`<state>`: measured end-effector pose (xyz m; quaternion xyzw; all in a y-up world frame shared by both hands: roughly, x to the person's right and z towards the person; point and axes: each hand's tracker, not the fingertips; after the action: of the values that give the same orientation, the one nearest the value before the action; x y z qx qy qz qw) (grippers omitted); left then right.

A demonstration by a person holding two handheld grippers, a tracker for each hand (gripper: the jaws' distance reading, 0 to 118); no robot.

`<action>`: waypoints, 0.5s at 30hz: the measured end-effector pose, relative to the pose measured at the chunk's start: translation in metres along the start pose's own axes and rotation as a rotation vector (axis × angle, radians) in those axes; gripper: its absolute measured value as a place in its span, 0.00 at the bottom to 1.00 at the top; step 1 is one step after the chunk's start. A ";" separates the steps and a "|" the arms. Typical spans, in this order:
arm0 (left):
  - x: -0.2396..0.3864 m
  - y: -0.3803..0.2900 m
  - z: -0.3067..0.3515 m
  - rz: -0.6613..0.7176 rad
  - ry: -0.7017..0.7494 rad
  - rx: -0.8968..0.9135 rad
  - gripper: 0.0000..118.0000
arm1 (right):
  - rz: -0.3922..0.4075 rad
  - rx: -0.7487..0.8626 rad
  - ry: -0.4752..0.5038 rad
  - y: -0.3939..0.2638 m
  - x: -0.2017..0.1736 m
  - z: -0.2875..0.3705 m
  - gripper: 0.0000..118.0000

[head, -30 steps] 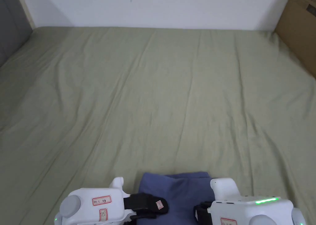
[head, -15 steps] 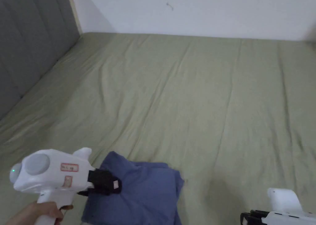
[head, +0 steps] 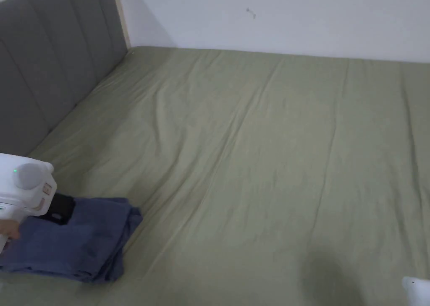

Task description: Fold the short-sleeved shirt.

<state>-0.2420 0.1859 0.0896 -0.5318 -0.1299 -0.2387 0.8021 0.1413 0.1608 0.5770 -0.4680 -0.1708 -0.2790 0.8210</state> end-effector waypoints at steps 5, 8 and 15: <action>0.005 -0.006 0.031 0.049 -0.081 0.032 0.88 | -0.012 -0.008 0.017 -0.002 0.000 -0.004 0.00; 0.023 -0.021 0.056 0.080 -0.263 0.095 0.09 | -0.007 -0.003 0.025 -0.003 0.000 -0.004 0.00; 0.085 -0.060 0.105 0.153 -0.533 0.164 0.00 | -0.016 0.019 0.044 -0.006 0.007 0.004 0.00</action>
<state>-0.1962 0.2420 0.2188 -0.5173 -0.3145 -0.0179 0.7957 0.1433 0.1595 0.5871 -0.4526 -0.1590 -0.2944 0.8266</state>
